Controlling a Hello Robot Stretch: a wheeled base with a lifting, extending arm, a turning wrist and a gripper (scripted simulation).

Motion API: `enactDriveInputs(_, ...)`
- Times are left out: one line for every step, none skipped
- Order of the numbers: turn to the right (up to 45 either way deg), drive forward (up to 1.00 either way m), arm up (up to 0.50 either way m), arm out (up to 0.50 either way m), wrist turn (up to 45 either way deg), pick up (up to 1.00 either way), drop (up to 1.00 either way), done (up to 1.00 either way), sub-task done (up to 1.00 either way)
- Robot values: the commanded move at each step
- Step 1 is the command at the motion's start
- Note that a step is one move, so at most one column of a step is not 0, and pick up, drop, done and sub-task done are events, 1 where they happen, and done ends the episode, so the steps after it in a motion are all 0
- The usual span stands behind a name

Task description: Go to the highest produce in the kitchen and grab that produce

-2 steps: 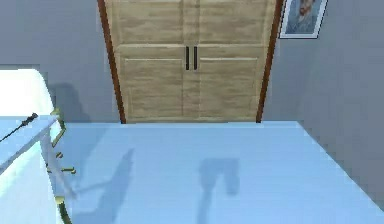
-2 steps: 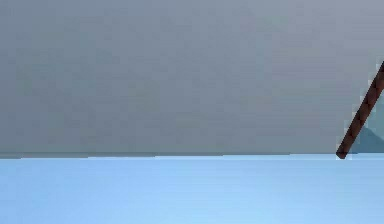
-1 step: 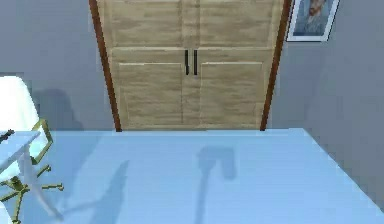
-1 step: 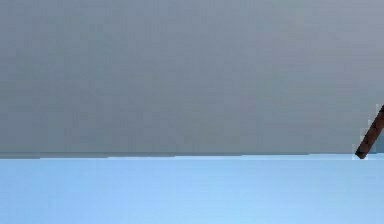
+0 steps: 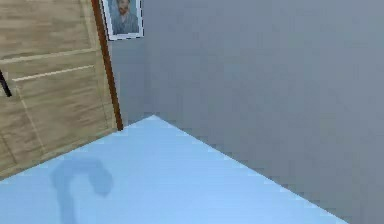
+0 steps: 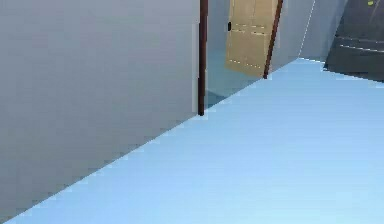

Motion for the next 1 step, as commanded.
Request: enactDriveInputs(42.0,0.00,0.00,0.00,0.0,0.00,0.00,0.00,0.00)
